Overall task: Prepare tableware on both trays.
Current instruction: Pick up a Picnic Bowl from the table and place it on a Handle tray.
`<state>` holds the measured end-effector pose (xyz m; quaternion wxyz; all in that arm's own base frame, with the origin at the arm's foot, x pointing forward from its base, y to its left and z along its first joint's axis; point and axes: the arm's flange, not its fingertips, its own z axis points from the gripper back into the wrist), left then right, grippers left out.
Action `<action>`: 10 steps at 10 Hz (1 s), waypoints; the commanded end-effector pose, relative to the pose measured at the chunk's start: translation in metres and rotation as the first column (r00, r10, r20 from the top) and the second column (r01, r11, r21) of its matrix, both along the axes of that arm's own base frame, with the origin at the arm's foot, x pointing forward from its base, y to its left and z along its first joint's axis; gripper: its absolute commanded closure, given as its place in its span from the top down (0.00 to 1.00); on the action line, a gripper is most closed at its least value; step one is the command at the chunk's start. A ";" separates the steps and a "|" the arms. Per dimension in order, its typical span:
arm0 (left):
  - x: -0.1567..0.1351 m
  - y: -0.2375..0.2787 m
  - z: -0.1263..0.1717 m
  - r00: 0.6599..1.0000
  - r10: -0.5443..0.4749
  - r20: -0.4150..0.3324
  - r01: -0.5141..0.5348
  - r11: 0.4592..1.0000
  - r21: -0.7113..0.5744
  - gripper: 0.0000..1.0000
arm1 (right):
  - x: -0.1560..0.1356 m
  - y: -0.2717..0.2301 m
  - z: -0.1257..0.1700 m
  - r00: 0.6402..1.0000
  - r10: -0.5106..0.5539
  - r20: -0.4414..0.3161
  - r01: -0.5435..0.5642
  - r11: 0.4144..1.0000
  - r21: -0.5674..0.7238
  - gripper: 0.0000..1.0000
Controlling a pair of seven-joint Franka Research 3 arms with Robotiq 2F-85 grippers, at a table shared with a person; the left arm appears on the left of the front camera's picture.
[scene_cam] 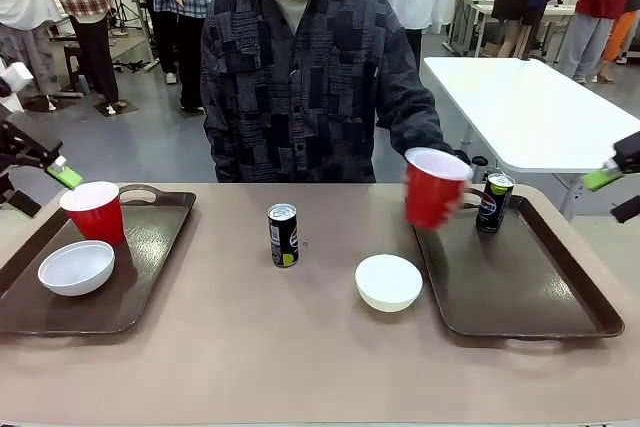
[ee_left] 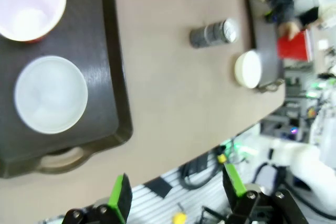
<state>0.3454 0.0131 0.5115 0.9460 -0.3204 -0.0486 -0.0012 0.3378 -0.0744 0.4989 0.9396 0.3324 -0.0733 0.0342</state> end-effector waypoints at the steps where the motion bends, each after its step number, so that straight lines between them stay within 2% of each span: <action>1: 0.000 0.022 -0.007 0.998 0.059 0.035 -0.055 0.992 -0.117 0.92 | 0.009 0.040 -0.020 0.999 -0.026 -0.044 0.021 0.994 -0.106 1.00; 2: 0.001 0.027 -0.010 0.996 0.075 0.051 -0.069 0.992 -0.107 0.92 | 0.012 0.052 -0.025 0.998 -0.023 -0.061 0.014 0.991 -0.135 1.00; 3: 0.001 0.016 -0.001 0.999 0.047 0.005 -0.047 0.997 -0.058 0.92 | -0.006 0.027 -0.022 0.995 0.021 -0.097 -0.041 0.978 -0.206 1.00; 4: 0.001 0.016 -0.001 0.999 0.047 0.005 -0.047 0.997 -0.058 0.92 | -0.028 -0.020 -0.011 0.996 0.023 -0.084 -0.039 0.982 -0.186 1.00; 5: 0.001 0.016 -0.001 0.999 0.047 0.005 -0.047 0.997 -0.058 0.92 | -0.036 -0.051 0.000 0.999 -0.007 -0.049 0.000 0.990 -0.139 1.00; 10: 0.001 0.016 -0.001 0.999 0.047 0.005 -0.047 0.997 -0.058 0.92 | -0.016 -0.041 -0.020 0.993 -0.004 -0.116 -0.012 0.990 -0.143 1.00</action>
